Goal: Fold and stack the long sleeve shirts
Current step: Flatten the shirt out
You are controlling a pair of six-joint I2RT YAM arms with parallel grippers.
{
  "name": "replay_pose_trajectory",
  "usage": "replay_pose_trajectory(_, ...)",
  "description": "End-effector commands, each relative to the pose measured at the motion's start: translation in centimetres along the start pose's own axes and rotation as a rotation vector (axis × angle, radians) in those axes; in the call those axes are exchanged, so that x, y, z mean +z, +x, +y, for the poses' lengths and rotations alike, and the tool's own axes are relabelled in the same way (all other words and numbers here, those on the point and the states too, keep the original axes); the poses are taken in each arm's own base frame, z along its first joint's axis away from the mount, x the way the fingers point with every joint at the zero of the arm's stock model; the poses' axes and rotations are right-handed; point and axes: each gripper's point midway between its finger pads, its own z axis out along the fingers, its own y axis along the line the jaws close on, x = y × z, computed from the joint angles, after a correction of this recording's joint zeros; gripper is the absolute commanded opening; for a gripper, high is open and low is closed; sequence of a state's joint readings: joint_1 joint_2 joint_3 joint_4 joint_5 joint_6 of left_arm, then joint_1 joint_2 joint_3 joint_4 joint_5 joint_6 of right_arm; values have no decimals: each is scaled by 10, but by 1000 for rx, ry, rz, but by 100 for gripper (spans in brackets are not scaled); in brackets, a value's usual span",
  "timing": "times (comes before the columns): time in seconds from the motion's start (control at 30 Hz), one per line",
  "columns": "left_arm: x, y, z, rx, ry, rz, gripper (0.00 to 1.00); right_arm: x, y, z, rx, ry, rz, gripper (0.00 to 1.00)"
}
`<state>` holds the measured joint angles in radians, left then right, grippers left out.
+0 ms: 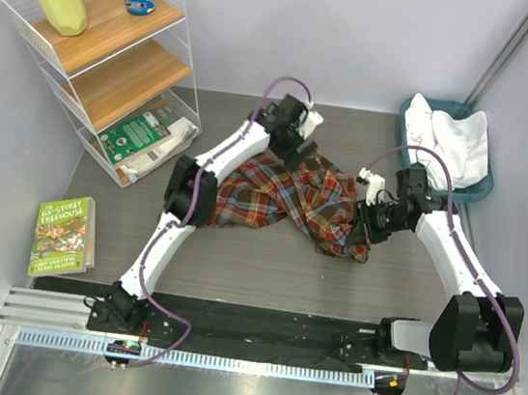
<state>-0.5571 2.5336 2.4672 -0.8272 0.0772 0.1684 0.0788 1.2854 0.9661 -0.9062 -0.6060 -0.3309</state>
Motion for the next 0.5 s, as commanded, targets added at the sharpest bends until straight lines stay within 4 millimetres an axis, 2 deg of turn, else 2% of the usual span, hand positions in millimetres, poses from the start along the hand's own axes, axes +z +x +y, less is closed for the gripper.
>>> replay_pose_trajectory(0.0, 9, -17, 5, 29, -133, -72, 97, -1, -7, -1, -1, -7, -33, 1)
replay_pose_trajectory(0.13, 19, -23, 5, 1, -133, -107, 97, -1, -7, 0, -6, -11, -35, 1)
replay_pose_trajectory(0.27, 34, -21, -13, 2, -33, -121, 95, 1, -6, -1, -9, -13, -25, 1)
replay_pose_trajectory(0.47, 53, -21, -20, -45, -1, -143, 95, -1, -10, -2, -21, -6, -31, 1)
